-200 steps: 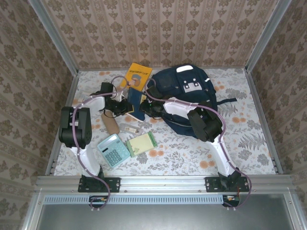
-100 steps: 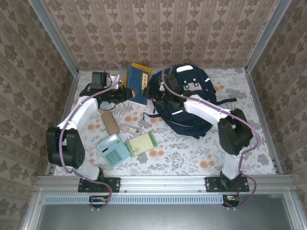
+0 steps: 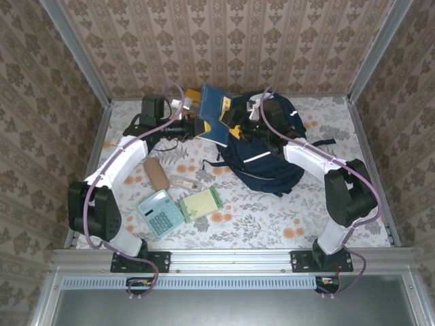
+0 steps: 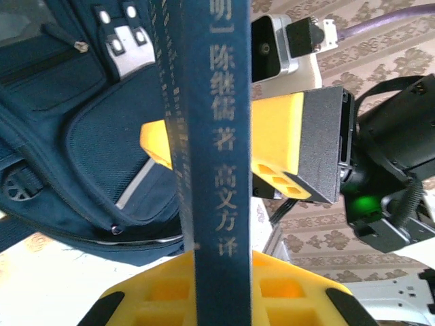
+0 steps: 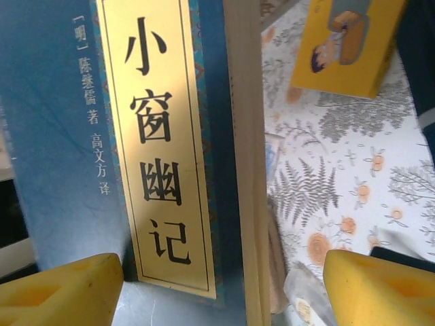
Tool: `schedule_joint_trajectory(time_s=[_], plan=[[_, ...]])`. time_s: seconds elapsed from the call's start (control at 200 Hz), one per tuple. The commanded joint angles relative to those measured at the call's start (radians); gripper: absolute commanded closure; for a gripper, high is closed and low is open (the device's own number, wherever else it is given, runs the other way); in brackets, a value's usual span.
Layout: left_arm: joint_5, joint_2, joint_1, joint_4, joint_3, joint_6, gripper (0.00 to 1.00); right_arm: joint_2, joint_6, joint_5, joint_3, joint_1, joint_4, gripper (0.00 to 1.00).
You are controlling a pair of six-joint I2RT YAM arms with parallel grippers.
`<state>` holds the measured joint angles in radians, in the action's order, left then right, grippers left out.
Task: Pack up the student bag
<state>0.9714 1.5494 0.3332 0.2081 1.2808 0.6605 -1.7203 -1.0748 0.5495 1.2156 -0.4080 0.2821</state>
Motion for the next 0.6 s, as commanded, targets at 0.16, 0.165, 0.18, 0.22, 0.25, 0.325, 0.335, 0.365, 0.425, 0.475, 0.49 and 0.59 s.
schedule_joint_trajectory(time_s=[0.16,0.165,0.18,0.22,0.25,0.325,0.335,0.365,0.425,0.475,0.49,0.59], plan=[[0.106,0.016,0.035,-0.113,0.050,0.045,1.00,-0.011,-0.147,0.208,-0.014,0.005,0.285,0.20],[0.106,0.017,0.035,-0.113,0.050,0.045,1.00,-0.012,-0.151,0.211,-0.013,0.005,0.292,0.20],[0.104,0.018,0.035,-0.112,0.049,0.045,1.00,-0.016,-0.160,0.222,-0.013,0.006,0.308,0.20],[0.101,0.021,0.035,-0.111,0.049,0.044,1.00,-0.026,-0.184,0.243,-0.011,0.006,0.348,0.22],[0.101,0.023,0.035,-0.108,0.051,0.044,1.00,-0.030,-0.202,0.254,-0.013,0.008,0.375,0.23],[0.097,0.028,0.033,-0.085,0.056,0.028,1.00,-0.024,-0.223,0.266,-0.026,0.015,0.418,0.28],[0.098,0.029,0.032,-0.079,0.057,0.024,1.00,-0.023,-0.224,0.266,-0.029,0.016,0.420,0.28],[0.096,0.032,0.030,-0.064,0.061,0.012,1.00,-0.013,-0.222,0.267,-0.037,0.022,0.422,0.31],[0.099,0.035,0.021,-0.047,0.064,-0.003,1.00,0.010,-0.215,0.267,-0.057,0.034,0.419,0.33],[0.103,0.037,0.014,-0.050,0.063,-0.001,1.00,0.030,-0.207,0.272,-0.078,0.047,0.415,0.35],[0.106,0.038,0.012,-0.050,0.063,-0.001,1.00,0.036,-0.205,0.272,-0.084,0.049,0.411,0.36],[0.120,0.041,0.006,-0.045,0.070,-0.008,1.00,0.075,-0.186,0.282,-0.122,0.067,0.393,0.47]])
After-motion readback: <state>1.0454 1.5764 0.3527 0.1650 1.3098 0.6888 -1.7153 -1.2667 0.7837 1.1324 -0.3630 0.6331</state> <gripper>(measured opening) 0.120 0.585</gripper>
